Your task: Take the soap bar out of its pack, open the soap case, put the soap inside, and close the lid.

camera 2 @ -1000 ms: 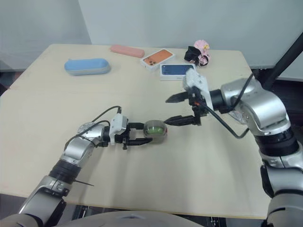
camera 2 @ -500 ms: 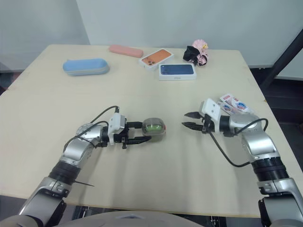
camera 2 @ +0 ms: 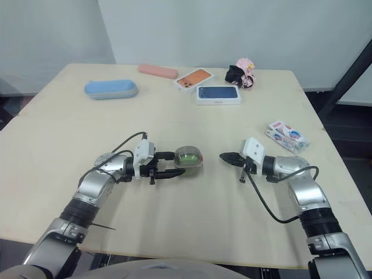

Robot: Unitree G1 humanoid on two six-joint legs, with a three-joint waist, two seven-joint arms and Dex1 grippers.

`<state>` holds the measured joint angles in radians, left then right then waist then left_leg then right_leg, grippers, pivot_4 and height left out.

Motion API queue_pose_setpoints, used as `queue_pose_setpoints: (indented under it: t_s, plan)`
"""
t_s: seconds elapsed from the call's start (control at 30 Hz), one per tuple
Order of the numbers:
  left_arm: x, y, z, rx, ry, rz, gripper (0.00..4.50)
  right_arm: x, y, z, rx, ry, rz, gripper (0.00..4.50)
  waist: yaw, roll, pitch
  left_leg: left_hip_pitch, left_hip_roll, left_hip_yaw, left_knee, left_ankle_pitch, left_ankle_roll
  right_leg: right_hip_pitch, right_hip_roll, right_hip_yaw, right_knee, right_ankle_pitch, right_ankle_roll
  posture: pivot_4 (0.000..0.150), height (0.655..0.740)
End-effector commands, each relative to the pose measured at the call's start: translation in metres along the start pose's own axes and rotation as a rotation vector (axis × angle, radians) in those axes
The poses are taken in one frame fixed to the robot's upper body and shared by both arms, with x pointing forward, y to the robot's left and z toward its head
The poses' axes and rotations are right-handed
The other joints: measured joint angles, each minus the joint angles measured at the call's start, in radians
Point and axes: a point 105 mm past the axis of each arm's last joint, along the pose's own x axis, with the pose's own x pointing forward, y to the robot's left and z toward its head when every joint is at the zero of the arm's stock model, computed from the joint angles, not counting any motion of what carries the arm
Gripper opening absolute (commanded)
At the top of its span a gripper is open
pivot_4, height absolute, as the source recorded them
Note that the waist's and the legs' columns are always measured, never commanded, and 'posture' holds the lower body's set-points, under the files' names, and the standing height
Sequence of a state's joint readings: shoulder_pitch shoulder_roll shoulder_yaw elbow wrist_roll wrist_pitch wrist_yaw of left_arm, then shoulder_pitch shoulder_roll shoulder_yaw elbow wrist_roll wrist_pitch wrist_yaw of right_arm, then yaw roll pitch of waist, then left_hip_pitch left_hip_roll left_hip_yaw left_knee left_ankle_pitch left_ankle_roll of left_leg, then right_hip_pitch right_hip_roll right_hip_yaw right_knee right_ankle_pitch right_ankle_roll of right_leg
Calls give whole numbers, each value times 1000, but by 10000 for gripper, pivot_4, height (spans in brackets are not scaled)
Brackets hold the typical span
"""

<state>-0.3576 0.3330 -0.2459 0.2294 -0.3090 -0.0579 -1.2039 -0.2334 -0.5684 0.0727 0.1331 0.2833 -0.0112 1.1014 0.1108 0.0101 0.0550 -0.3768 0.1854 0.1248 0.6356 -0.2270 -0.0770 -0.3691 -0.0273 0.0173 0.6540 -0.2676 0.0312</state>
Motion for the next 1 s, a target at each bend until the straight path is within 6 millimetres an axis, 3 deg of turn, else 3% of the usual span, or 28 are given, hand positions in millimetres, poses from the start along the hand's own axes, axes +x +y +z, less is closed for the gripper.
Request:
queue_pose_setpoints:
  t_s: [0.03,0.17,0.43,1.0]
  plan:
    - [-2,6,13,42,-39,10,18700,-7,-5,25,-38,-75,14,189,4,0,0,0,0,0,1,0,0,0,0,0,0,0,0,0,7400]
    - [-3,3,7,53,-18,-2,18700,0,-3,66,-20,-178,90,189,10,4,-3,0,0,0,2,-1,1,0,0,0,0,0,0,0,7400]
    - [-2,2,1,44,0,-15,18700,15,12,110,-61,-244,199,189,28,4,-11,-1,1,0,5,-2,2,0,0,0,1,0,0,0,7400]
    - [-3,2,1,33,10,-21,18700,30,22,109,-99,-182,262,189,25,3,-19,-1,1,0,5,-3,1,0,1,0,1,0,0,0,7400]
